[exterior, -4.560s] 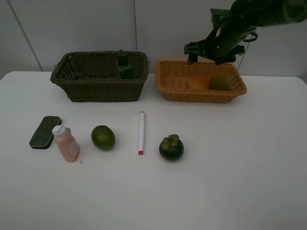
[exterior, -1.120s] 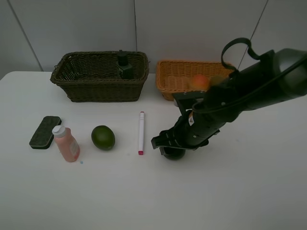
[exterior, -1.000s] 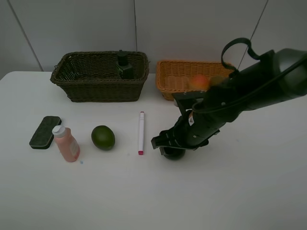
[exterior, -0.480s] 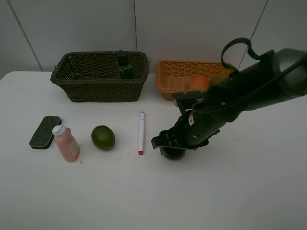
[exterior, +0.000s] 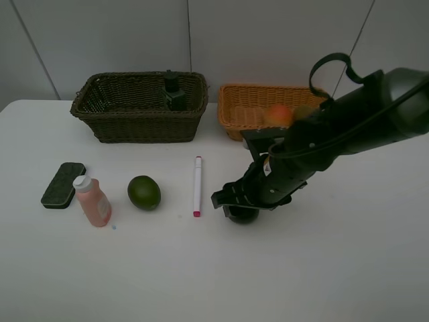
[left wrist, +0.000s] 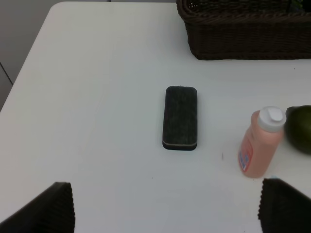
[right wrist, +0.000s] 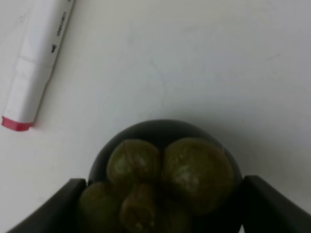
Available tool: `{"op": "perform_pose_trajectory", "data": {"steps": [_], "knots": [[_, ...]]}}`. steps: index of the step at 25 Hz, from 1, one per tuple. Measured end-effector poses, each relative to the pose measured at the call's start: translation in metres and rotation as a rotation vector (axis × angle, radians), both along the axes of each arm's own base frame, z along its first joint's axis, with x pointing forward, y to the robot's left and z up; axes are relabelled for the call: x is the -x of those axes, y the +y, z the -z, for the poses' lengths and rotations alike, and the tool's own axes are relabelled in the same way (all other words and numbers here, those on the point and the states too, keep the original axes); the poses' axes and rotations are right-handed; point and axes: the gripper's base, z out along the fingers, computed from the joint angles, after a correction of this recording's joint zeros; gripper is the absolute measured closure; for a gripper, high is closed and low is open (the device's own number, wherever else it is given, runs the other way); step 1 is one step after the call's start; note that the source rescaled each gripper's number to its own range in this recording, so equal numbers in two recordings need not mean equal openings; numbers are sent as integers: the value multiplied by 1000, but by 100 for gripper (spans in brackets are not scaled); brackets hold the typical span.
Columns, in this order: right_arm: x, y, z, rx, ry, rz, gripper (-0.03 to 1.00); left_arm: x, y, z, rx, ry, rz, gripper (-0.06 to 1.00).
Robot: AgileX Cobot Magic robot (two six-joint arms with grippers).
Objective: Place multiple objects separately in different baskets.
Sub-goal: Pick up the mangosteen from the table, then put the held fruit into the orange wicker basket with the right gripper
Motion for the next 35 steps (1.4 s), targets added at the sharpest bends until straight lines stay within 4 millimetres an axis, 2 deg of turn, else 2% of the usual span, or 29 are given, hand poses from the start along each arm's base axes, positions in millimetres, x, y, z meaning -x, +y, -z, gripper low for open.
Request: {"op": "perform_pose_trajectory", "data": {"steps": [7,14,20,27,31,35], "knots": [[1,-1,-11,0,-1,2,26,0,0,0,0,0,0,-6],[-16,10,-46,30,-29,-23,26,0,0,0,0,0,0,-6],[-40,19,-82,55,-122,-53,26,0,0,0,0,0,0,-6],[-79,8,-117,23,-235,9,26,0,0,0,0,0,0,-6],[-103,3,-122,4,-284,35,26,0,0,0,0,0,0,-6],[-128,-3,-114,1,-310,68,26,0,0,0,0,0,0,-6]]}}
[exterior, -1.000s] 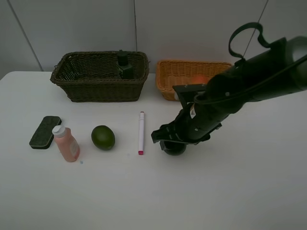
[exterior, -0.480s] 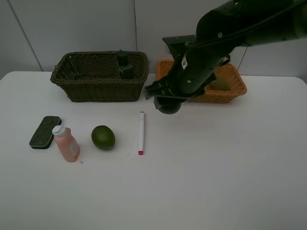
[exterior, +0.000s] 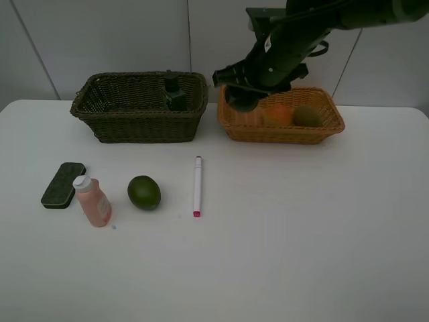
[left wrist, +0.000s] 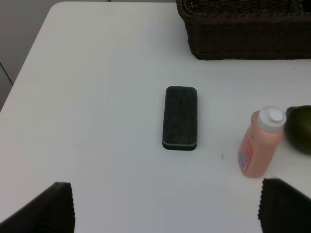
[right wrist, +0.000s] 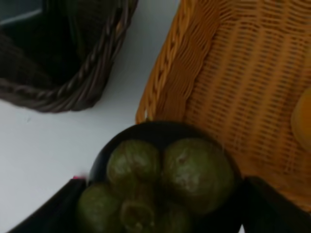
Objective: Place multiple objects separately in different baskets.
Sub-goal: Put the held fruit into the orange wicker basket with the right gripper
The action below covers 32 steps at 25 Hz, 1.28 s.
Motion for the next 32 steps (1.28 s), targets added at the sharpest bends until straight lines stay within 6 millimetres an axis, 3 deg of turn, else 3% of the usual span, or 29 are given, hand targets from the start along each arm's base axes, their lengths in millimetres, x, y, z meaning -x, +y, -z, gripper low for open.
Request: {"op": "perform_pose_trajectory", "data": {"steps": [7,13,21,28,32], "knots": [[-36,-9,22,-4,-34,34,26,0,0,0,0,0,0,-6],[-55,-18,39,-20,-57,56,26,0,0,0,0,0,0,-6],[-68,-40,56,-22,-46,108,26,0,0,0,0,0,0,-6],[-72,-43,71,-19,-27,117,26,0,0,0,0,0,0,-6],[-74,-42,69,-35,-55,112,26,0,0,0,0,0,0,-6]]}}
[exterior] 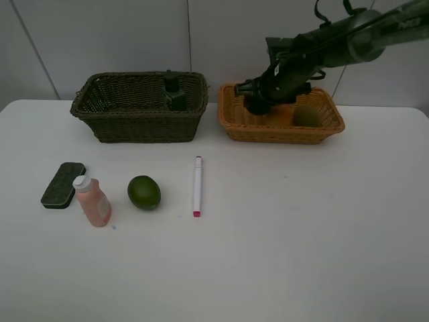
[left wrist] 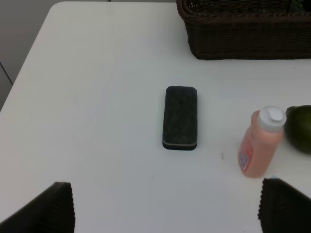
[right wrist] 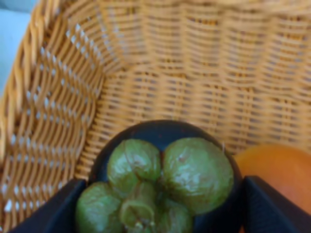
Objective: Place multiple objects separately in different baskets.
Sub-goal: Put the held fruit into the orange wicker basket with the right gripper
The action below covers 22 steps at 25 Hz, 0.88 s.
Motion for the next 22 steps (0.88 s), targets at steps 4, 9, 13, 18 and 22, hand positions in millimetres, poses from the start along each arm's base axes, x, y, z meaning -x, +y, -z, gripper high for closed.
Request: {"op": "perform_pose_trajectory", "data": {"steps": [4,9,13,18,22], "knots": [[0,0,0,-2,-4,-1,26,0,0,0,0,0,0,-6],[0,0,0,-3,-5,-1,26,0,0,0,0,0,0,-6],[0,0,0,-3,-5,-1,26,0,0,0,0,0,0,-6],[0,1,0,-12,-1,5,26,0,0,0,0,0,0,-6],[0,1,0,-18,1,8,26,0,0,0,0,0,0,-6]]}}
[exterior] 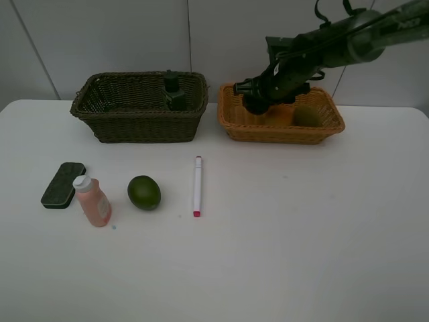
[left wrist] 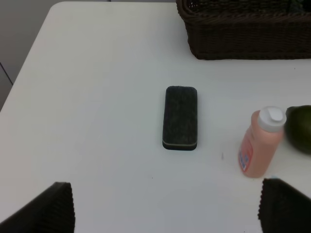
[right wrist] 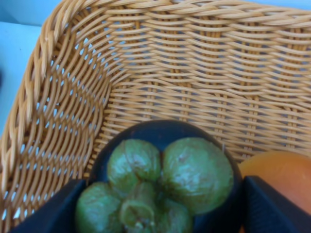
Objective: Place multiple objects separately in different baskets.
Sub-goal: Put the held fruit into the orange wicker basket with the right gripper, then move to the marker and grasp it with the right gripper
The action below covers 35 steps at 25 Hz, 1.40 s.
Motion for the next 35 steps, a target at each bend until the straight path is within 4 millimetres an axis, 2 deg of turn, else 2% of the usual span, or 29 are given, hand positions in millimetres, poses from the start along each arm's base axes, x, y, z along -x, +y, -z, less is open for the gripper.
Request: {"op": "perform_pose_trajectory", "data": {"steps": [3,6,9,15,25,29,35], "knots": [[0,0,0,11,-3,-6,23,0,0,0,0,0,0,-6],[0,-1,0,22,-7,-13,4,0,0,0,0,0,0,-6],[0,-1,-2,24,-12,-18,-1,0,0,0,0,0,0,-6],[1,-1,-19,28,-59,-43,-3,0,0,0,0,0,0,-6],[4,-2,-17,53,-14,-41,-3,0,0,0,0,0,0,-6],[10,8,-19,59,-5,-74,-3,0,0,0,0,0,0,-6],[23,27,-35,61,-4,-125,-3,0,0,0,0,0,0,-6]]}}
